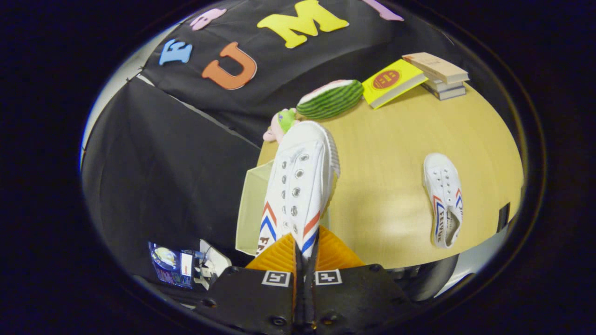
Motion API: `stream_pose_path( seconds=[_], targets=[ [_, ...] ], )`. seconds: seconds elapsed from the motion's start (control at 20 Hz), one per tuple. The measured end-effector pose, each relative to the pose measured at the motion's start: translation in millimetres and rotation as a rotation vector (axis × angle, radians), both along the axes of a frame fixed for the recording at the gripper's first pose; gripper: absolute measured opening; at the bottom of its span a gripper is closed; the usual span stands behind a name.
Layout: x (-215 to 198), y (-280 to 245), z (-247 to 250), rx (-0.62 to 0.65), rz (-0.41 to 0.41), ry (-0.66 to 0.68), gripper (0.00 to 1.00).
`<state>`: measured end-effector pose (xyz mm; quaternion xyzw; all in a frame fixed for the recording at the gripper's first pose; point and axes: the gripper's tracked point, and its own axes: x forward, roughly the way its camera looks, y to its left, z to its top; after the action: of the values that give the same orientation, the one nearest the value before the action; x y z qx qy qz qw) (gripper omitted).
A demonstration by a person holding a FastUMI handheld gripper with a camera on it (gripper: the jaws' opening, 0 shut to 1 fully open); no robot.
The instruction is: Open the storage box then place both shoes into the box .Put the left shoe in first, then the right shoe, with the right side of both shoes facing outward in a uniform manner.
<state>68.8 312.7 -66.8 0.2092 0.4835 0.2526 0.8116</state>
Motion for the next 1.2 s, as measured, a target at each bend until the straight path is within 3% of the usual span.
stream_pose_path(
  seconds=[0.3, 0.65, 0.9, 1.1, 1.2],
  targets=[
    [1.5, 83.1, 17.9, -0.024, 0.073, -0.013, 0.06],
    [4.1, 176.0, -41.4, -0.068, 0.141, 0.102, 0.06],
    [11.8, 203.0, -98.1, -0.102, 0.136, 0.205, 0.06],
    [15.7, 213.6, -113.1, -0.106, 0.143, 0.232, 0.06],
    [18.2, 215.1, -116.9, -0.106, 0.142, 0.231, 0.12]
  ],
)
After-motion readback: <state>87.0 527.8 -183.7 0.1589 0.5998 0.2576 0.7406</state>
